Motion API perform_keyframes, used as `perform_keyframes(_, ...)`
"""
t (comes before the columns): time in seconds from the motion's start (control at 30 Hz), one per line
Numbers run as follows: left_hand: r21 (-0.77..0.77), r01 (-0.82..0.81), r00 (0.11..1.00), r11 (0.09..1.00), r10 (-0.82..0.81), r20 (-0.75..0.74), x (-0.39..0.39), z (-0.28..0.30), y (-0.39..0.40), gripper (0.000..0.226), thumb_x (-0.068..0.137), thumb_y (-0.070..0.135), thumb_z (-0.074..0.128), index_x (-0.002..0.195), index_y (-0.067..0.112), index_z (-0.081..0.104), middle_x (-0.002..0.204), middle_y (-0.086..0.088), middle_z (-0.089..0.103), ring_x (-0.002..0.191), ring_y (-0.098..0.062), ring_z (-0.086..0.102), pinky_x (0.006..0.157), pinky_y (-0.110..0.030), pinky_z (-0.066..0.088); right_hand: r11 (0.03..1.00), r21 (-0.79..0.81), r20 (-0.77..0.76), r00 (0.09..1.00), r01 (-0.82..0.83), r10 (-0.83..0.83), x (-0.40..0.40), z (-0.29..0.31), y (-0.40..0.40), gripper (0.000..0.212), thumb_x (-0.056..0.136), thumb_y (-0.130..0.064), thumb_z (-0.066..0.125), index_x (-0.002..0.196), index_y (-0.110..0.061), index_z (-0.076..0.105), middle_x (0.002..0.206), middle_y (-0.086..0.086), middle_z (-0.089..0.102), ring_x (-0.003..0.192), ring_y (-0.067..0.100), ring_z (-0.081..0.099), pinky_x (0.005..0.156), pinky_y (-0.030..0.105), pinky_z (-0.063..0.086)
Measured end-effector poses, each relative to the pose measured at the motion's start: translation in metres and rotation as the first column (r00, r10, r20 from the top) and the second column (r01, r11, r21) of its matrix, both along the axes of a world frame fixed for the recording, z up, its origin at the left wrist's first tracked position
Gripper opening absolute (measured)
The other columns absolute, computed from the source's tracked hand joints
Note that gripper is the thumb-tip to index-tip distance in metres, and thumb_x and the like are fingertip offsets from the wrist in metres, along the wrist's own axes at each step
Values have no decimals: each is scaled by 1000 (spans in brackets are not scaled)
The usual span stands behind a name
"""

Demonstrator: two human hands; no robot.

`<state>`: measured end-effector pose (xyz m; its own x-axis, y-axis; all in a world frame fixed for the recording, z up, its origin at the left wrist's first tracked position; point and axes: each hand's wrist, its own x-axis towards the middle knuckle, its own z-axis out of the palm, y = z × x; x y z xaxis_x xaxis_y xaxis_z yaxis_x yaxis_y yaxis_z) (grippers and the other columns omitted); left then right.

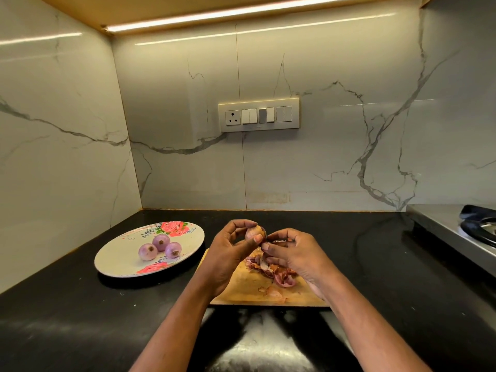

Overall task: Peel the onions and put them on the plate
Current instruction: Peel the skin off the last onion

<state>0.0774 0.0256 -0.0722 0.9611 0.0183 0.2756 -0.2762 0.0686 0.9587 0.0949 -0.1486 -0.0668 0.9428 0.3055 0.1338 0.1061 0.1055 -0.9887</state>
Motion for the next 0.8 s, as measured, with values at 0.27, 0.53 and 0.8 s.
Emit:
perform_keyframes(0.27,60,-26,1000,998,26,4,1,2,-2,42,83,29,70,122,18,60,119,-8,68,110,-21,68,96,-37,57,978,-166,204,975,126,-91,2,-1,-1,19,86,-11,77,103,-18,73,87,-1,78,82,14,75,85,35,60)
perform_keyframes(0.53,-119,6,999,993,-11,-46,-1,4,-5,30,93,15,60,122,7,60,108,-13,72,101,-22,72,82,-28,59,981,-124,235,965,150,-118,7,-2,-2,18,94,-10,67,101,-24,76,89,-1,78,82,15,74,84,34,61)
perform_keyframes(0.8,-91,-2,997,996,-5,-78,0,4,-8,31,94,16,61,123,8,56,116,-16,67,105,-24,71,88,-34,59,968,-175,231,963,179,-137,9,0,-1,30,98,-9,59,97,-31,79,98,-10,76,102,11,69,92,36,58)
